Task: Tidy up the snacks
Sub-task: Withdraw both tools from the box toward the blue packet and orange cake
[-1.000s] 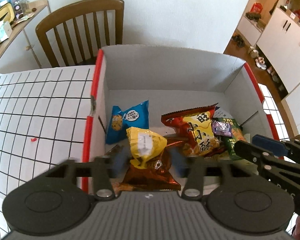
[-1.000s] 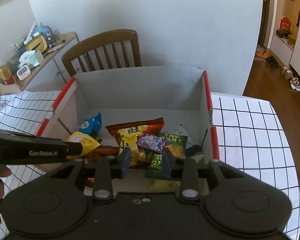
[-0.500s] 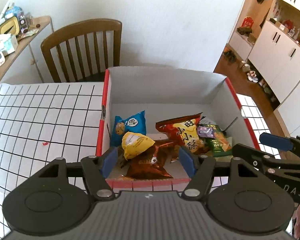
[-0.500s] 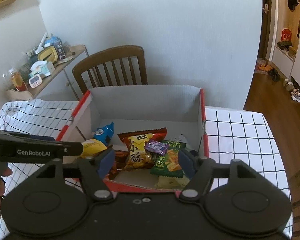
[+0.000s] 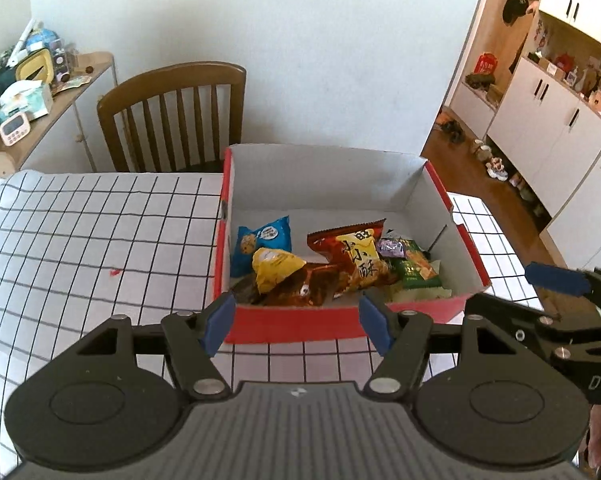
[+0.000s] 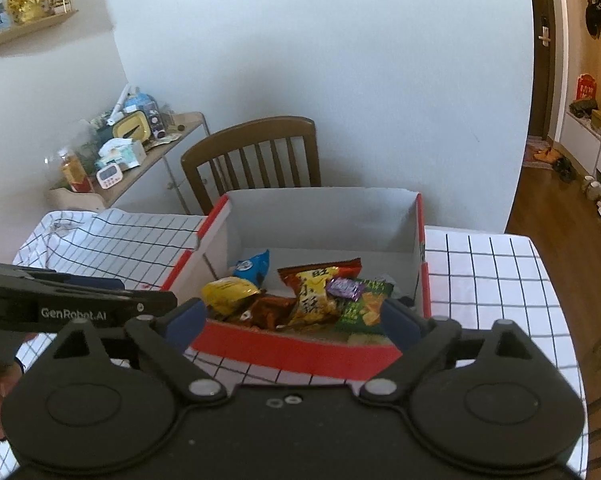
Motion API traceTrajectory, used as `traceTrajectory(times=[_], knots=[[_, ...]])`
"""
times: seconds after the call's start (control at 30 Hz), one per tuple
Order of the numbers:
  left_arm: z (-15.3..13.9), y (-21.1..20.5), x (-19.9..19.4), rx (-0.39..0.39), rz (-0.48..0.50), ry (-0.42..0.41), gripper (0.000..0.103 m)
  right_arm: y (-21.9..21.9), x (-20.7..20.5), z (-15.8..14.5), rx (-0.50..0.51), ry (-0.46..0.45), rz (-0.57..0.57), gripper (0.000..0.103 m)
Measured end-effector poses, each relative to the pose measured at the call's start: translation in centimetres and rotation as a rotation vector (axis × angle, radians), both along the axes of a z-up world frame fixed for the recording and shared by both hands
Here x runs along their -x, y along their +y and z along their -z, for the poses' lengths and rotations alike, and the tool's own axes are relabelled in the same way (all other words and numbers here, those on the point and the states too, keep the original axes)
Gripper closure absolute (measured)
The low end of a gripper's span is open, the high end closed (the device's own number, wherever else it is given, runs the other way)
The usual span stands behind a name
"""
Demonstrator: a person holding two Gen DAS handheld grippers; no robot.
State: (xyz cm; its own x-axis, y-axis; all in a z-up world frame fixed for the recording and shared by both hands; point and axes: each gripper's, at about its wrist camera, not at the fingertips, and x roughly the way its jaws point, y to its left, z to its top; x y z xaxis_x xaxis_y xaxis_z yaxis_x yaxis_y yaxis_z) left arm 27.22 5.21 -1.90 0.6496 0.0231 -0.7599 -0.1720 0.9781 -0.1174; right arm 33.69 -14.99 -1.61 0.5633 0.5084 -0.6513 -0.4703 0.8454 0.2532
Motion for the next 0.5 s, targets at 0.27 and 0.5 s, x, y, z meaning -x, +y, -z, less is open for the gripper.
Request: traceTrajectory(times=[0.27, 0.5], knots=[[-0.4, 0.2, 3.6, 0.022, -0.026, -0.035, 0.02, -0.6, 2.9, -0.2, -0.023, 0.009, -0.017, 0.003], [-0.1, -0.1, 6.0, 0.008, -0.042, -0.038, 0.018, -0.9, 4.4, -0.3, -0.054, 0.024, -0.025, 0.001]])
